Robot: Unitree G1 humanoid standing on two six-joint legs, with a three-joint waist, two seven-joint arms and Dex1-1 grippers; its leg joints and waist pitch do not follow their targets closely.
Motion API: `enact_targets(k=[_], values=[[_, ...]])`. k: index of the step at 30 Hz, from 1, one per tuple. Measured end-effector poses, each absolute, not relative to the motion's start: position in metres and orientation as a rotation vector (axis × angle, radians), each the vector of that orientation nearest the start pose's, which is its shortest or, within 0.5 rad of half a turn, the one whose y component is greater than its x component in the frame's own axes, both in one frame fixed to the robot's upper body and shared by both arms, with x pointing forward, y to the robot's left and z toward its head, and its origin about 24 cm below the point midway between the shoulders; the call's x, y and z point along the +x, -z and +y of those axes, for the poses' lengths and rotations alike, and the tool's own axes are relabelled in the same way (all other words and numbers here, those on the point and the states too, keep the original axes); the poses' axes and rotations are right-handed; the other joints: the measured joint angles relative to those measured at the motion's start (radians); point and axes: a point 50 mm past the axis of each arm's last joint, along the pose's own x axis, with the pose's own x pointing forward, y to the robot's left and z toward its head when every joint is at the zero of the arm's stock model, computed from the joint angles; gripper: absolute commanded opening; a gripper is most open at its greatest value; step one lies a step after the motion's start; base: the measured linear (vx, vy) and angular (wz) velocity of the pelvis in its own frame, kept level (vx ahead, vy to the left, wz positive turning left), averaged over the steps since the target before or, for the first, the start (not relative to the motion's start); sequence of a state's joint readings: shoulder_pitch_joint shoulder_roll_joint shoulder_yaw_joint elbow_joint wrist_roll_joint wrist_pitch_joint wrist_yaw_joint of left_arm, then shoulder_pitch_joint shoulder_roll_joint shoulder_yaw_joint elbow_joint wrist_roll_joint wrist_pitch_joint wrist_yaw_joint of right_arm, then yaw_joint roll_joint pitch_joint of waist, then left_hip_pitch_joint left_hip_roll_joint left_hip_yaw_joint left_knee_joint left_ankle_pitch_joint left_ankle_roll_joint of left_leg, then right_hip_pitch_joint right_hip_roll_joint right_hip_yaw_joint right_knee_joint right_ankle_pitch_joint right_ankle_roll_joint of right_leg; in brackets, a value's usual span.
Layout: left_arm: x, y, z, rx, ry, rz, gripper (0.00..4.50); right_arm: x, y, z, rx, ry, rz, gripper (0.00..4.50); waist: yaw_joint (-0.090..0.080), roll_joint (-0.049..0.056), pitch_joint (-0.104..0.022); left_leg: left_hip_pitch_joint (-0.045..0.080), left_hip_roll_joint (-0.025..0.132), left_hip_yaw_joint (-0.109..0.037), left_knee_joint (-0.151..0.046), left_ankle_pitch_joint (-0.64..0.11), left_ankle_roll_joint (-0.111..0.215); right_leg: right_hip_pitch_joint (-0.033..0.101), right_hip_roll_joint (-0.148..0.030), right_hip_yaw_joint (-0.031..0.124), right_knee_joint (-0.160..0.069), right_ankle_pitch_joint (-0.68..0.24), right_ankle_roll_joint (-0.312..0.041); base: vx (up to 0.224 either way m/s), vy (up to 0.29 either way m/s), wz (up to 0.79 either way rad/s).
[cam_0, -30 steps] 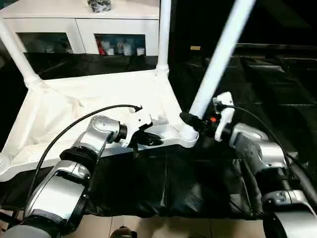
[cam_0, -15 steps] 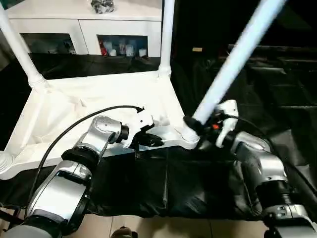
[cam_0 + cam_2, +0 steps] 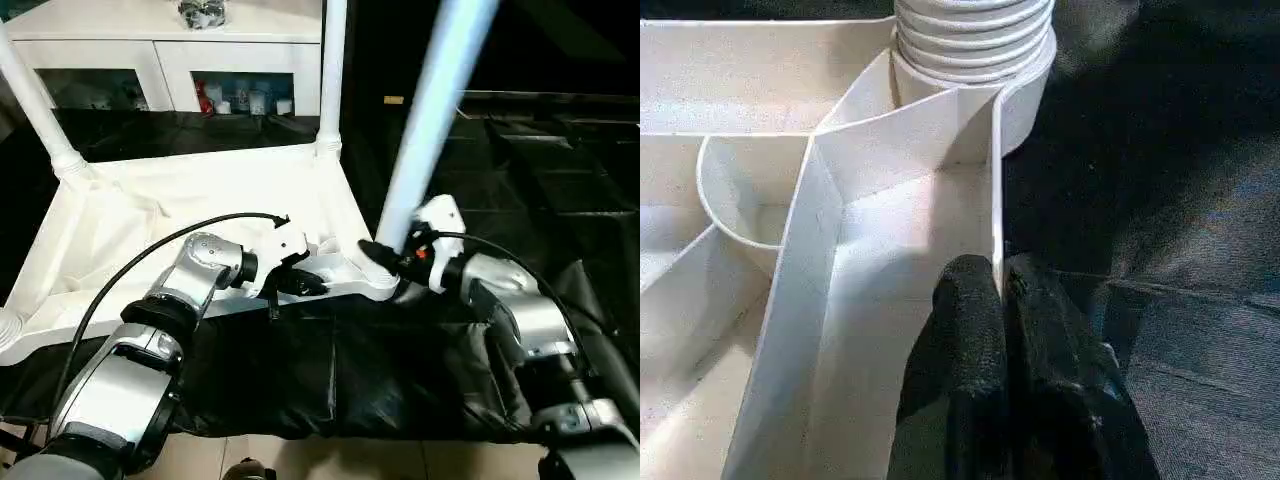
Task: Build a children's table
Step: Insert table leg to table base
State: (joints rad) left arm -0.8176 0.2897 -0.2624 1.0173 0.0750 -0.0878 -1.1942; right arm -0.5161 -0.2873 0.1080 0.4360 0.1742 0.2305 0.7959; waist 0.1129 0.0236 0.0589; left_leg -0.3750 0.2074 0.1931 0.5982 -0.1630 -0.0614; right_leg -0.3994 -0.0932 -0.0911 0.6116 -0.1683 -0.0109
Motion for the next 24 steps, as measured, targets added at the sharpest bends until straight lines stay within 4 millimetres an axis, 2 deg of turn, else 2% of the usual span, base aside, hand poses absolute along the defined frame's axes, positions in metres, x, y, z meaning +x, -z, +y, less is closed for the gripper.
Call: enact_targets(k=[9, 17, 24], values=[[0.341, -0.054, 0.132, 0.432, 1.360, 0.453, 0.00, 0.323, -0.067, -0.137, -0.101, -0.952, 0.232, 1.88, -0.001, 0.000, -0.001, 0.004, 0.000, 0.001, -0.003, 0.000, 0.000, 0.003, 0.000, 0.000, -0.001, -0.001, 0.001, 0.000, 0.000, 0.00], [0.335, -0.055, 0.139, 0.450, 1.472, 0.475, 0.00, 0.311, -0.064, -0.136, -0.104, -1.132, 0.211, 1.88, 0.000, -0.003, -0.002, 0.005, 0.000, 0.001, -0.003, 0.000, 0.000, 0.004, 0.000, 0.000, -0.001, -0.004, 0.005, 0.000, 0.000, 0.00], [0.333, -0.055, 0.143, 0.458, 1.508, 0.492, 0.00, 0.306, -0.063, -0.134, -0.129, -1.204, 0.205, 1.88, 0.002, -0.008, -0.005, 0.005, 0.000, 0.001, -0.005, 0.000, 0.000, 0.004, 0.000, 0.000, -0.002, -0.004, 0.005, 0.000, 0.000, 0.00]])
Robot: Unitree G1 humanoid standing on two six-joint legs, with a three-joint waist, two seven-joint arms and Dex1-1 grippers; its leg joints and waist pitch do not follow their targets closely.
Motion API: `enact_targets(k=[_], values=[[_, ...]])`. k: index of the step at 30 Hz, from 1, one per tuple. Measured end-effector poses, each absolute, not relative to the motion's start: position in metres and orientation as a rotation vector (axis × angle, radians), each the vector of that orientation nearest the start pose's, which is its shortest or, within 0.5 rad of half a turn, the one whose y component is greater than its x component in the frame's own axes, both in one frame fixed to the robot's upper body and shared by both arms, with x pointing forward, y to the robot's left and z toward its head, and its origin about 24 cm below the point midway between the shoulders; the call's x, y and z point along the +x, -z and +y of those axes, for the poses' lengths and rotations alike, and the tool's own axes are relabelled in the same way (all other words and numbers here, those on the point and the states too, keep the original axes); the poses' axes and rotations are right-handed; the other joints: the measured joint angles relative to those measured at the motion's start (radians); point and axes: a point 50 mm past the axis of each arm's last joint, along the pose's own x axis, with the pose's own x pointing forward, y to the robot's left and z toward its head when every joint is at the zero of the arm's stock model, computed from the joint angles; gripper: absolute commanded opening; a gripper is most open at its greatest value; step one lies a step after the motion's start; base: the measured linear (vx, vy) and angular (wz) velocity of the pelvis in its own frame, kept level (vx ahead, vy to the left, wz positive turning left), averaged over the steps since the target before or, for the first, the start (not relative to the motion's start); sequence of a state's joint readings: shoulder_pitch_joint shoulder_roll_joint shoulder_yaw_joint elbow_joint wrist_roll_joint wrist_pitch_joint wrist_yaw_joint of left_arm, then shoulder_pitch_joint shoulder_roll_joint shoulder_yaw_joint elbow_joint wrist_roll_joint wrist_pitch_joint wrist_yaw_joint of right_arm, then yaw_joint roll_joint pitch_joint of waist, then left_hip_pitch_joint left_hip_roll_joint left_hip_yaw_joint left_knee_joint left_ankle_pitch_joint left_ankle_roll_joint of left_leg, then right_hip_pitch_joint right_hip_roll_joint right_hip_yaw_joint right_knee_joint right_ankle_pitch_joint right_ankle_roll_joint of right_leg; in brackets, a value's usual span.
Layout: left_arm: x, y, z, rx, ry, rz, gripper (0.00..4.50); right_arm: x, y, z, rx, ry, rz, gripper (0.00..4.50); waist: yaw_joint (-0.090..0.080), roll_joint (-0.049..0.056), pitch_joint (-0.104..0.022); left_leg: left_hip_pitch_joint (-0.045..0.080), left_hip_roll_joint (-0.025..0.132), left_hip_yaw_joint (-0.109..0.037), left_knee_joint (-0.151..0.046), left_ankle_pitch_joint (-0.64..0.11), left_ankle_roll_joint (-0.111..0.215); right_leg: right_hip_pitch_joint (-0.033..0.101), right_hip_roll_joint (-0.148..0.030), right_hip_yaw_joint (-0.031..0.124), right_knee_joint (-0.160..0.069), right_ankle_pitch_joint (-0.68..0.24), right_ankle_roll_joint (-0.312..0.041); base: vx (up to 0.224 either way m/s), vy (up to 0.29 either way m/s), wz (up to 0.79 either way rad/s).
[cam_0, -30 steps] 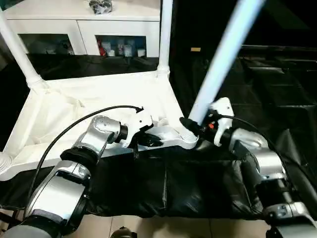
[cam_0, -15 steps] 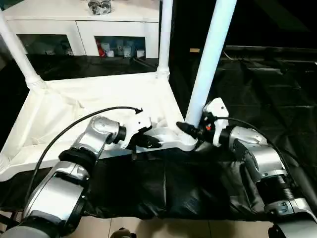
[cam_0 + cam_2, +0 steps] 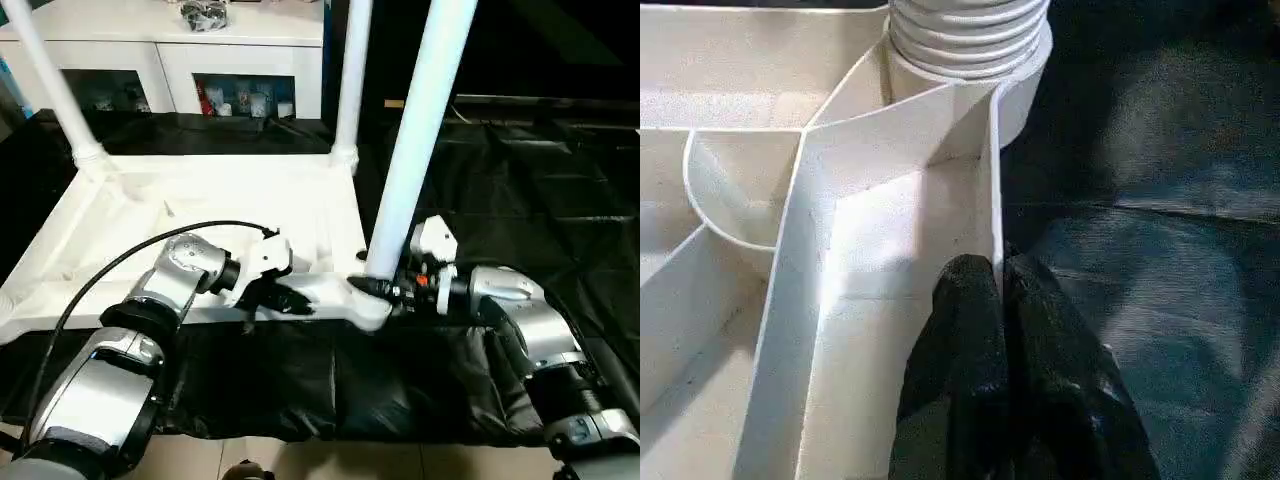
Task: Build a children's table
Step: Insert table leg to table base
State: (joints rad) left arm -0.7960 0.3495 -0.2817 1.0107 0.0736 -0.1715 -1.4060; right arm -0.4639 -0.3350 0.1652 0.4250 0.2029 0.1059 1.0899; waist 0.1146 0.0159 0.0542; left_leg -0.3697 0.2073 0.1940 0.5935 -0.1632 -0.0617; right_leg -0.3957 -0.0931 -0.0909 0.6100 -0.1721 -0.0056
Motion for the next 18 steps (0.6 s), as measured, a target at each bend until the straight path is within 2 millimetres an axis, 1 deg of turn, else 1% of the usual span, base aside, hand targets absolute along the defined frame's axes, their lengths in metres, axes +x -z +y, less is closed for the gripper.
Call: enact_targets(k=[3, 5, 8, 9, 12, 14, 18], values=[[0.334, -0.053, 0.144, 0.446, 1.482, 0.502, 0.00, 0.309, -0.061, -0.130, -0.116, -1.183, 0.204, 1.88, -0.002, -0.002, -0.001, 0.002, 0.000, 0.000, -0.001, 0.000, 0.000, 0.001, 0.000, 0.000, 0.000, 0.000, 0.001, 0.000, 0.000, 0.00], [0.339, -0.053, 0.141, 0.437, 1.406, 0.509, 0.00, 0.319, -0.059, -0.127, -0.107, -1.085, 0.211, 1.88, -0.007, -0.004, -0.002, 0.005, 0.000, 0.000, -0.001, 0.000, 0.000, 0.002, 0.000, 0.000, 0.000, 0.000, 0.001, 0.000, 0.000, 0.00], [0.346, -0.052, 0.133, 0.412, 1.304, 0.513, 0.00, 0.334, -0.057, -0.126, -0.076, -0.914, 0.218, 1.88, -0.019, -0.006, 0.000, 0.005, -0.001, -0.002, -0.001, 0.000, 0.000, 0.001, -0.001, -0.004, -0.003, -0.001, 0.002, -0.052, 0.003, -0.06], [0.347, -0.052, 0.130, 0.400, 1.278, 0.513, 0.00, 0.338, -0.057, -0.125, -0.062, -0.867, 0.221, 1.88, -0.024, -0.006, 0.000, 0.004, -0.001, -0.004, -0.001, 0.000, 0.000, 0.002, -0.001, -0.006, -0.007, -0.001, 0.002, 0.000, 0.000, 0.00], [0.351, -0.051, 0.114, 0.367, 1.207, 0.510, 0.00, 0.349, -0.057, -0.125, -0.035, -0.725, 0.230, 1.88, -0.031, -0.003, 0.003, 0.003, -0.001, -0.015, -0.002, 0.000, 0.000, 0.007, -0.001, -0.018, -0.026, -0.001, 0.002, 0.000, 0.000, 0.00], [0.355, -0.050, 0.098, 0.346, 1.137, 0.509, 0.00, 0.360, -0.058, -0.125, -0.027, -0.607, 0.247, 1.88, -0.035, 0.001, 0.005, 0.003, -0.001, -0.021, -0.002, 0.000, 0.000, 0.011, -0.002, -0.026, -0.039, -0.001, 0.002, 0.000, 0.000, 0.00], [0.357, -0.049, 0.085, 0.330, 1.089, 0.508, 0.00, 0.367, -0.058, -0.125, -0.028, -0.512, 0.265, 1.88, -0.051, 0.003, 0.006, 0.003, -0.002, -0.021, -0.002, -0.001, 0.001, 0.015, -0.002, -0.028, -0.048, 0.000, 0.001, 0.000, 0.000, 0.00]])
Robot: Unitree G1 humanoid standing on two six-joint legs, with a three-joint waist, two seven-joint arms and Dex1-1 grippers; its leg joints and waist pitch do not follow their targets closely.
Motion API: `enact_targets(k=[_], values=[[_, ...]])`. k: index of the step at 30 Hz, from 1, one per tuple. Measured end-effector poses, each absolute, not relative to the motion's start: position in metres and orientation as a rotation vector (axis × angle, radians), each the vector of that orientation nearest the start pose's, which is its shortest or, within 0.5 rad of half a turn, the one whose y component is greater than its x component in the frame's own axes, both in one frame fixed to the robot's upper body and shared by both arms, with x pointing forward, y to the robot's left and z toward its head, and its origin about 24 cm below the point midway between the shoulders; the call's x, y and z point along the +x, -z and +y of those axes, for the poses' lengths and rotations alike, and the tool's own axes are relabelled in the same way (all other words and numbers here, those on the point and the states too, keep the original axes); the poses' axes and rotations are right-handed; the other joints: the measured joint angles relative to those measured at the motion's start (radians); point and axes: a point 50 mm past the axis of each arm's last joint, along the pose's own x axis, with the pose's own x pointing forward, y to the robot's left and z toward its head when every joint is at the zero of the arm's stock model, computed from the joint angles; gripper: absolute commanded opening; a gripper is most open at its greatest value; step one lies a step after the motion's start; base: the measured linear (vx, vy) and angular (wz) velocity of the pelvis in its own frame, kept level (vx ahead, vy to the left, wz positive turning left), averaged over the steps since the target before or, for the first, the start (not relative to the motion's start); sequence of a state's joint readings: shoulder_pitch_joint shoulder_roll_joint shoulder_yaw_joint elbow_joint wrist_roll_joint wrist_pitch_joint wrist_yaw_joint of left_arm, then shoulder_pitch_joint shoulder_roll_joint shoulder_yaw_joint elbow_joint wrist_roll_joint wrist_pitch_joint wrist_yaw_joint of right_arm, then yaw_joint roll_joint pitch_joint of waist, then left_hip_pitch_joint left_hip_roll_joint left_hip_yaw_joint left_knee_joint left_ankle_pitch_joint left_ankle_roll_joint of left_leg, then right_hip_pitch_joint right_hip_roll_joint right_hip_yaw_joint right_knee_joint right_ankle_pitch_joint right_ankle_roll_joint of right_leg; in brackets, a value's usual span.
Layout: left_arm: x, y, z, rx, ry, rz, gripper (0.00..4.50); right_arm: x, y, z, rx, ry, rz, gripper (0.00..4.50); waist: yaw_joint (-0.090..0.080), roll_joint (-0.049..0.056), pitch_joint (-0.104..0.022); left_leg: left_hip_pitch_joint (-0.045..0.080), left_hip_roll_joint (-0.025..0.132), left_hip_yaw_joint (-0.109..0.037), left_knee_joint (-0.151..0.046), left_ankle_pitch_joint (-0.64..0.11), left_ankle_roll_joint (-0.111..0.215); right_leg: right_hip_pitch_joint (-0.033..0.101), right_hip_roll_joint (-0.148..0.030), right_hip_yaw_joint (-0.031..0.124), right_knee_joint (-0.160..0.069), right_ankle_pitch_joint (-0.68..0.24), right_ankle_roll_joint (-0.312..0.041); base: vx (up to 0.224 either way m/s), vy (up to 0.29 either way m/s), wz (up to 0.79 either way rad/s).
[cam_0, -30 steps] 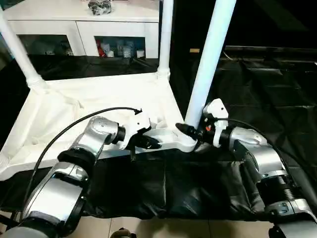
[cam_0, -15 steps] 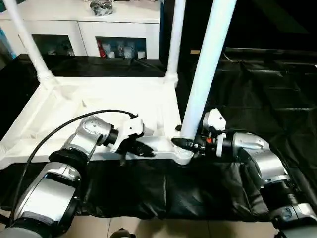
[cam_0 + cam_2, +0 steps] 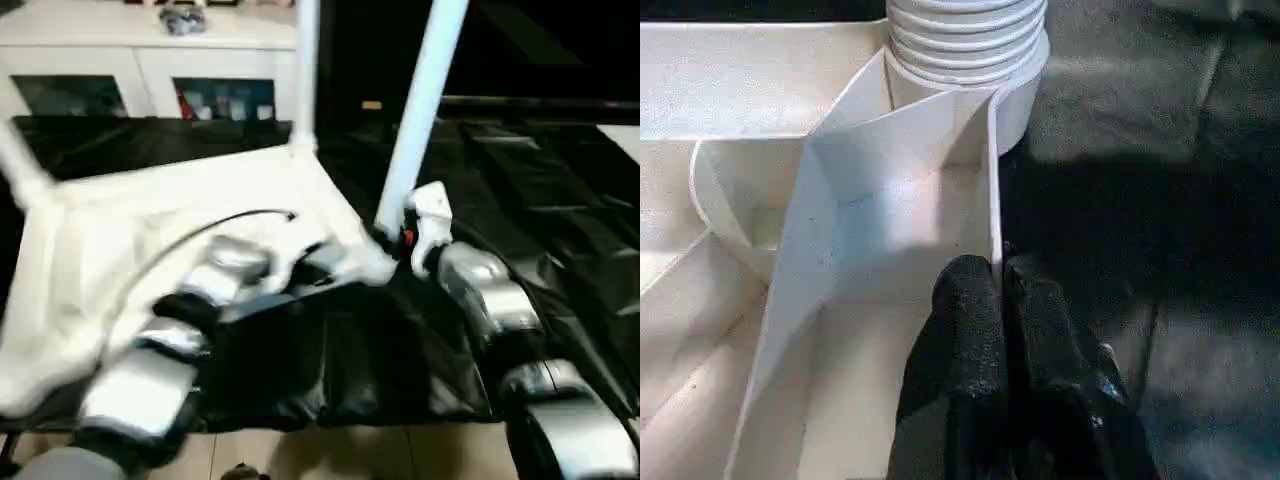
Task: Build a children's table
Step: Insert table leg to table base
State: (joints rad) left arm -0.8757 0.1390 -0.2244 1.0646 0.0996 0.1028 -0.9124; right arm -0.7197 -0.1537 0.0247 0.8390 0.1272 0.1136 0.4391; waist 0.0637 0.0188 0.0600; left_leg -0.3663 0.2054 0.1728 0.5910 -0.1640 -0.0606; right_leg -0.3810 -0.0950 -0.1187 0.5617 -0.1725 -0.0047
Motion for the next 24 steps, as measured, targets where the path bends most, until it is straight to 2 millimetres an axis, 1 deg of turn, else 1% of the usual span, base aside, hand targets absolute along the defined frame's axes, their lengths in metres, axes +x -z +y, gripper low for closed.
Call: enact_targets(k=[5, 12, 13, 15, 16, 17, 18, 19, 20, 21, 22, 24], values=[[0.3574, -0.0491, 0.0835, 0.334, 1.075, 0.502, 0.00, 0.3699, -0.0596, -0.1222, -0.033, -0.497, 0.269, 1.88, -0.002, 0.001, -0.001, 0.001, 0.000, 0.000, -0.003, 0.000, 0.000, 0.000, 0.000, 0.000, 0.000, 0.004, -0.007, 0.000, 0.000, 0.00], [0.3583, -0.0489, 0.0853, 0.349, 1.055, 0.503, 0.00, 0.3733, -0.0588, -0.1168, -0.033, -0.486, 0.268, 1.88, -0.004, 0.001, 0.000, 0.005, 0.000, 0.000, -0.007, 0.000, 0.000, -0.001, 0.000, -0.002, 0.000, 0.004, -0.007, 0.000, 0.000, 0.00], [0.3585, -0.0489, 0.0857, 0.350, 1.053, 0.503, 0.00, 0.3737, -0.0588, -0.1162, -0.032, -0.485, 0.268, 2.23, -0.005, 0.002, 0.000, 0.005, 0.000, 0.000, -0.007, 0.000, 0.000, -0.001, 0.000, -0.002, 0.000, 0.004, -0.007, 0.000, 0.000, 0.00], [0.3585, -0.0490, 0.0860, 0.350, 1.053, 0.503, 0.00, 0.3737, -0.0584, -0.1159, -0.028, -0.486, 0.263, 2.58, -0.005, 0.002, 0.000, 0.005, 0.000, 0.000, -0.007, 0.000, 0.000, -0.001, 0.000, -0.002, -0.002, 0.004, -0.007, 0.000, 0.000, 0.00], [0.3586, -0.0493, 0.0857, 0.350, 1.055, 0.501, 0.00, 0.3728, -0.0558, -0.1145, -0.018, -0.491, 0.271, 2.67, -0.005, 0.003, 0.001, 0.005, 0.000, 0.000, -0.007, 0.000, 0.000, -0.001, 0.000, -0.002, -0.002, 0.004, -0.007, 0.000, 0.000, 0.00], [0.3585, -0.0498, 0.0856, 0.349, 1.058, 0.500, 0.00, 0.3718, -0.0528, -0.1153, -0.013, -0.485, 0.279, 2.67, -0.005, 0.003, 0.002, 0.004, -0.001, 0.000, -0.007, 0.000, 0.000, -0.001, 0.000, -0.002, -0.002, 0.004, -0.007, 0.000, 0.000, 0.00], [0.3586, -0.0504, 0.0859, 0.350, 1.062, 0.498, 0.00, 0.3713, -0.0512, -0.1163, -0.006, -0.484, 0.283, 2.79, -0.005, 0.003, 0.002, 0.003, -0.001, 0.000, -0.007, 0.000, 0.000, -0.002, 0.000, -0.002, -0.003, 0.004, -0.007, 0.000, 0.000, 0.00], [0.3586, -0.0506, 0.0858, 0.350, 1.065, 0.498, 0.00, 0.3712, -0.0510, -0.1165, -0.004, -0.487, 0.280, 2.91, -0.005, 0.004, 0.003, 0.003, -0.001, 0.000, -0.007, 0.000, 0.000, -0.002, 0.000, -0.002, -0.003, 0.004, -0.007, 0.000, 0.000, 0.00], [0.3586, -0.0508, 0.0857, 0.350, 1.067, 0.497, 0.00, 0.3711, -0.0509, -0.1167, -0.002, -0.490, 0.277, 2.91, -0.005, 0.004, 0.003, 0.003, -0.001, 0.000, -0.007, 0.000, 0.000, -0.002, 0.000, -0.002, -0.003, 0.004, -0.007, 0.000, 0.000, 0.00], [0.3585, -0.0509, 0.0857, 0.350, 1.068, 0.496, 0.00, 0.3710, -0.0508, -0.1168, -0.001, -0.493, 0.274, 3.10, -0.004, 0.004, 0.003, 0.003, -0.001, 0.000, -0.008, 0.000, 0.000, -0.002, 0.000, -0.002, -0.003, 0.004, -0.007, 0.000, 0.000, 0.00], [0.3585, -0.0514, 0.0863, 0.352, 1.075, 0.491, 0.00, 0.3710, -0.0517, -0.1166, 0.001, -0.505, 0.262, 3.10, -0.004, 0.005, 0.003, 0.003, -0.001, 0.000, -0.008, 0.000, 0.000, -0.002, 0.000, -0.002, -0.003, 0.004, -0.007, 0.000, 0.000, 0.00], [0.3585, -0.0523, 0.0876, 0.356, 1.087, 0.482, 0.00, 0.3706, -0.0527, -0.1173, 0.003, -0.531, 0.249, 3.38, -0.004, 0.006, 0.004, 0.001, -0.001, 0.000, -0.010, 0.000, 0.000, -0.004, 0.000, -0.002, -0.003, 0.004, -0.007, 0.000, 0.000, 0.00]])
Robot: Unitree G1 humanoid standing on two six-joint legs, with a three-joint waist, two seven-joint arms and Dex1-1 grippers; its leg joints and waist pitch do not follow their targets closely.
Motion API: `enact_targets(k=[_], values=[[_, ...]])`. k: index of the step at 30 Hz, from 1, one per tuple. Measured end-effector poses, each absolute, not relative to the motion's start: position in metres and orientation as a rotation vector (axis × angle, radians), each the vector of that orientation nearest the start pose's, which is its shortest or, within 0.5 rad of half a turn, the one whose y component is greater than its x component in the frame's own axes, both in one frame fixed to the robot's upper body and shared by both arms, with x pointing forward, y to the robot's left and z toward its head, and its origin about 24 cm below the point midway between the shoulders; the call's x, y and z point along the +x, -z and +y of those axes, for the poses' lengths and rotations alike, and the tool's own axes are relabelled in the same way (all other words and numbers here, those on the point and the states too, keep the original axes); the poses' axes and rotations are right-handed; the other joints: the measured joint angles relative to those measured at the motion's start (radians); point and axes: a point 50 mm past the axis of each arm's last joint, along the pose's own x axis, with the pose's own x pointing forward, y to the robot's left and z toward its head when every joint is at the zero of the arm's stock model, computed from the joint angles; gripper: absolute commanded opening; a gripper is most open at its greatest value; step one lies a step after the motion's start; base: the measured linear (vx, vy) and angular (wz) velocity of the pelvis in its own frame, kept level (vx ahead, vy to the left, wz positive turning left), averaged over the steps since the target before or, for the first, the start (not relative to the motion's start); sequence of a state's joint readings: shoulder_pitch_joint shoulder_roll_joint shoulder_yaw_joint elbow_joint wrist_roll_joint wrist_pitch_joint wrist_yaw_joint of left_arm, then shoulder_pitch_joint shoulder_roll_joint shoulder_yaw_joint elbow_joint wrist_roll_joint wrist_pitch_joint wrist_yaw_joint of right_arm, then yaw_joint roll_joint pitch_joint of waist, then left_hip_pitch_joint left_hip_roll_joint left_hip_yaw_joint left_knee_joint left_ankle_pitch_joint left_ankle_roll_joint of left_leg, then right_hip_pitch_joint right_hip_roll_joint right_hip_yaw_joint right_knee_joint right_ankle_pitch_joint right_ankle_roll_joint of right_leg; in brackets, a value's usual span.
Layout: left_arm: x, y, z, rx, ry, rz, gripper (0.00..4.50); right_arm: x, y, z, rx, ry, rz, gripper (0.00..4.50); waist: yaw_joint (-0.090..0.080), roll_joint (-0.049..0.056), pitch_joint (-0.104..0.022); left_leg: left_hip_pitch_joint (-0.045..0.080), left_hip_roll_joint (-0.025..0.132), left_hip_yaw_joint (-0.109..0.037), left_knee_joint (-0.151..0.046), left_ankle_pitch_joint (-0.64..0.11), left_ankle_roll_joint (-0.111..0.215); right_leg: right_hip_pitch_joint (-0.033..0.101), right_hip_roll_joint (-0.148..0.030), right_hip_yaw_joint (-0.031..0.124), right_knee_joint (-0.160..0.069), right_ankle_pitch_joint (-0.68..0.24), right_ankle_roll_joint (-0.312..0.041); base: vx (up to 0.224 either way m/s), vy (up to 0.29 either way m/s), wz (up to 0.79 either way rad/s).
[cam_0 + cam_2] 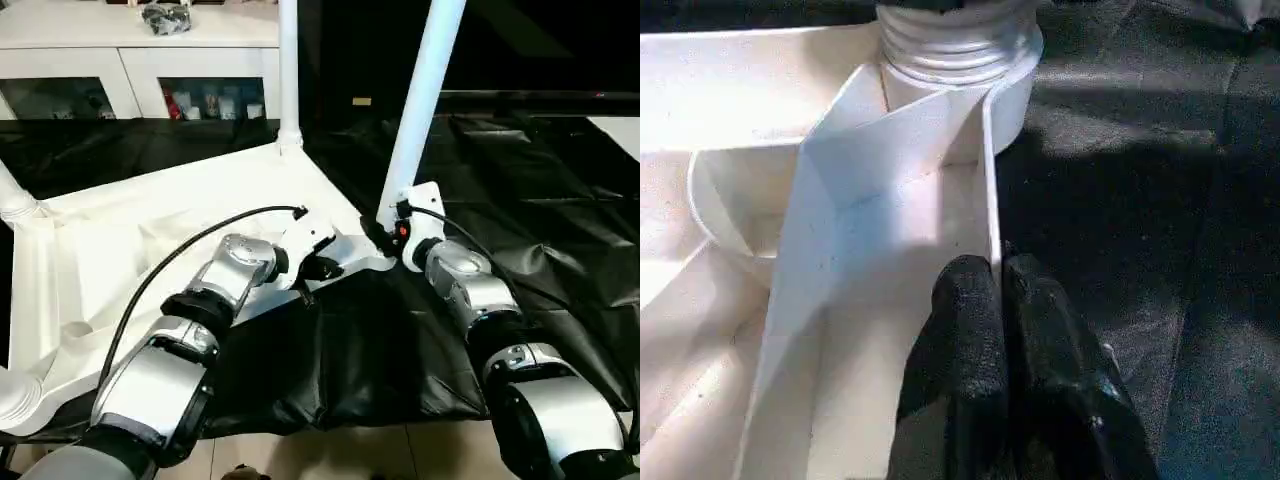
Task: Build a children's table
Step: Insert table leg to table base, then rotate leg to tighten
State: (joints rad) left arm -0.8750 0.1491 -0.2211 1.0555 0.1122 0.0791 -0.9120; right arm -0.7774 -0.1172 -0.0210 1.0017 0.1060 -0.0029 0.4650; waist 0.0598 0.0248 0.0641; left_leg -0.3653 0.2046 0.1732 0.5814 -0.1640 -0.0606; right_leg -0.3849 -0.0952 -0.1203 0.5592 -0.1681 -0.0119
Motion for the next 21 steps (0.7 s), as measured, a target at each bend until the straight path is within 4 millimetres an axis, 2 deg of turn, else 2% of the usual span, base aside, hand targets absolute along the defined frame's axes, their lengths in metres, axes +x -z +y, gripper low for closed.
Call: enact_targets(k=[5, 9, 13, 20, 21], values=[[0.356, -0.054, 0.091, 0.363, 1.144, 0.460, 0.00, 0.367, -0.056, -0.123, -0.038, -0.647, 0.221, 3.62, 0.011, 0.000, 0.001, -0.002, 0.000, 0.002, -0.006, 0.000, 0.000, -0.004, 0.000, 0.001, 0.002, 0.007, -0.009, 0.000, 0.000, 0.00], [0.355, -0.058, 0.100, 0.387, 1.212, 0.441, 0.00, 0.359, -0.055, -0.129, -0.076, -0.760, 0.213, 3.62, 0.034, 0.001, 0.001, -0.004, 0.002, 0.005, -0.007, 0.001, -0.001, -0.009, 0.001, 0.002, 0.007, 0.023, -0.013, 0.000, 0.000, 0.00], [0.349, -0.062, 0.113, 0.408, 1.315, 0.422, 0.00, 0.346, -0.051, -0.140, -0.136, -0.933, 0.242, 3.62, 0.055, 0.003, 0.000, -0.010, 0.004, 0.008, -0.007, 0.001, -0.001, -0.020, 0.002, 0.006, 0.020, 0.016, -0.010, 0.041, -0.017, 0.01], [0.343, -0.065, 0.126, 0.441, 1.441, 0.443, 0.00, 0.328, -0.055, -0.148, -0.209, -1.162, 0.296, 3.62, 0.061, 0.004, 0.000, -0.015, 0.004, 0.008, -0.004, 0.000, -0.001, -0.022, 0.001, 0.007, 0.020, 0.013, -0.012, 0.000, 0.000, 0.00], [0.342, -0.065, 0.127, 0.444, 1.452, 0.446, 0.00, 0.326, -0.054, -0.148, -0.207, -1.180, 0.300, 3.45, 0.062, 0.004, 0.000, -0.015, 0.004, 0.008, -0.003, 0.000, -0.001, -0.021, 0.001, 0.008, 0.020, 0.013, -0.012, 0.000, 0.000, 0.00]])
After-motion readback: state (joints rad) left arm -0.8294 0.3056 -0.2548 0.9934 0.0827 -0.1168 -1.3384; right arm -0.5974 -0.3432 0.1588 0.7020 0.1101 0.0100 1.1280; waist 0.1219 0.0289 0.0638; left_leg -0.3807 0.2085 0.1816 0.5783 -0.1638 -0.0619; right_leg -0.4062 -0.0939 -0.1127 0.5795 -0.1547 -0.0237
